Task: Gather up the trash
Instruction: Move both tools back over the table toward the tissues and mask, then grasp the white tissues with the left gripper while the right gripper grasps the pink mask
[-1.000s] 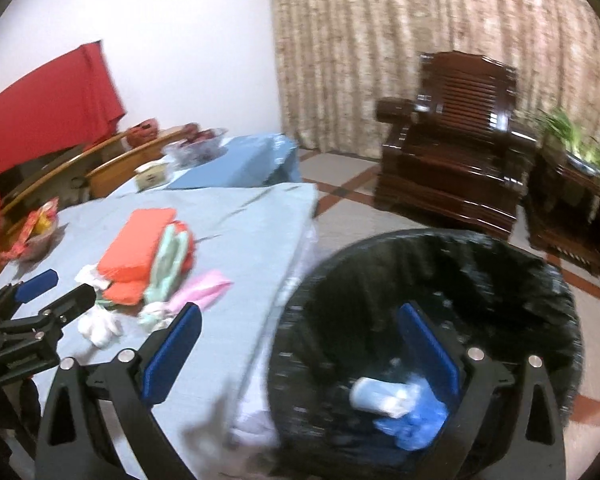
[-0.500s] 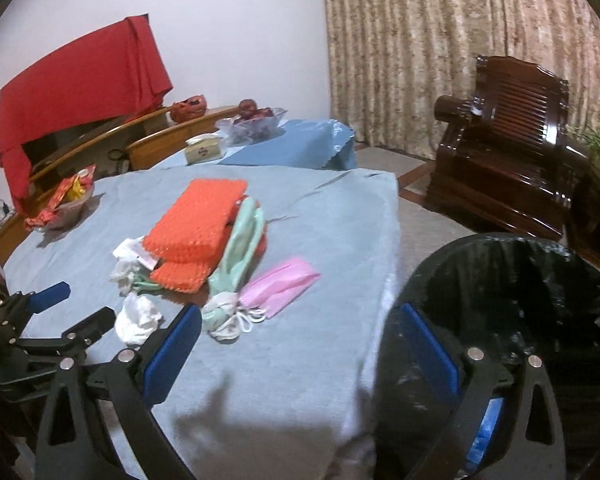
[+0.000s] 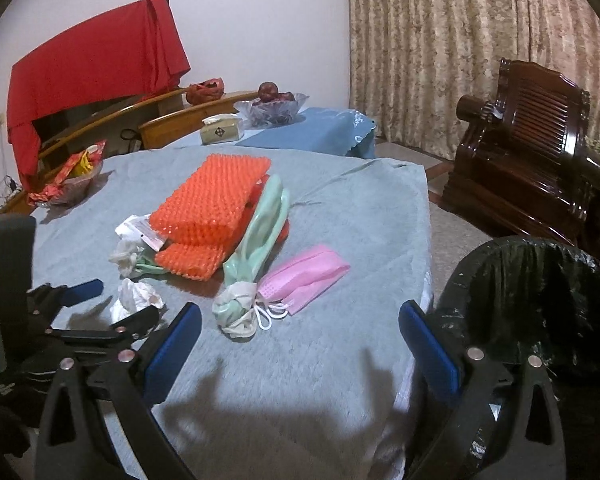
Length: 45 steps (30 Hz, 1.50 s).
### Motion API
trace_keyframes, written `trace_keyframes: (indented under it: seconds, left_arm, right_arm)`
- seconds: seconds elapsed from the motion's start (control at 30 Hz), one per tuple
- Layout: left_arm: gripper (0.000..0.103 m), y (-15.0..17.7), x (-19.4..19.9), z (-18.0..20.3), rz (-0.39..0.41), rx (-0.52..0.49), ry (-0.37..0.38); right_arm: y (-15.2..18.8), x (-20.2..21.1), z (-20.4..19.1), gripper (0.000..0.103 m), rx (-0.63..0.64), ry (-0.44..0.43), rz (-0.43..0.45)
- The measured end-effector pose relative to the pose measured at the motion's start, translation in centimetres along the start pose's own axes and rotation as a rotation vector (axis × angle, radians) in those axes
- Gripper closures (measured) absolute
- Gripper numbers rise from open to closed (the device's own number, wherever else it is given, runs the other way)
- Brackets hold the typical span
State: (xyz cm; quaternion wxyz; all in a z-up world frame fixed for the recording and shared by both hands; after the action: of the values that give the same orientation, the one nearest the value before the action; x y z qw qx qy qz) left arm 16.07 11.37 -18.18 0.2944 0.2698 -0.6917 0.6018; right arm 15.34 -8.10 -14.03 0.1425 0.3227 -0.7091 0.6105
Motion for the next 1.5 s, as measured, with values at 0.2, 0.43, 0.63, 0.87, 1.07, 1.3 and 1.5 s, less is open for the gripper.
trace_keyframes:
  seconds: [0.2, 0.43, 0.63, 0.87, 1.07, 1.3, 1.5]
  left_arm:
    - [0.06, 0.4, -0.5, 0.1, -0.014, 0.013, 0.038]
    - [0.065, -0.2, 1.2, -0.2, 0.043, 0.044, 0.026]
    - [0.065, -1.5, 2.2, -0.3, 0.09, 0.051, 0.02]
    - [0.065, -2.9, 2.1, -0.3, 0.115, 0.044, 0.013]
    - [0.065, -3.3, 2.0, -0.2, 0.128, 0.034, 0.007]
    - [0.065, -3.4, 2.0, -0.4, 0.13, 0.032, 0.008]
    - [0.065, -3.7, 2.9, 0.0, 0.14, 0.027, 0.02]
  right_arm:
    - [-0.3, -0.7, -0.2, 0.007, 0.005, 0.008, -0.002]
    - [-0.8, -2.1, -0.2, 0.014, 0.003, 0.022, -0.018]
    - [-1.9, -4.1, 0.3, 0.018, -0.025, 0.063, -0.023]
    - [-2.7, -6.6, 0.8, 0.021, -0.042, 0.112, -0.041]
    - [-2.5, -8.8, 1.0, 0.024, -0.048, 0.13, -0.096]
    - [-1.7, -10.5, 0.5, 0.044, -0.032, 0.086, -0.175]
    - [-1.9, -10.0, 0.7, 0.084, -0.073, 0.007, -0.207]
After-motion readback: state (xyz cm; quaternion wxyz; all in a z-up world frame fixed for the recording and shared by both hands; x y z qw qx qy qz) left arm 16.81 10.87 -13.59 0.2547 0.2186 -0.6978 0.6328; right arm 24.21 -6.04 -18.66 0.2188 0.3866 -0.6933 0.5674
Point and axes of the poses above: each gripper's, at about its wrist camera, not at the fingertips, and x roughly against the way its jaws point, z to its right, y to its underside, the point moved 2 cm from there along -x, roughly the way its jaws point, and after that the axes turned 10 degrees about -x, right-handed, at the moved point
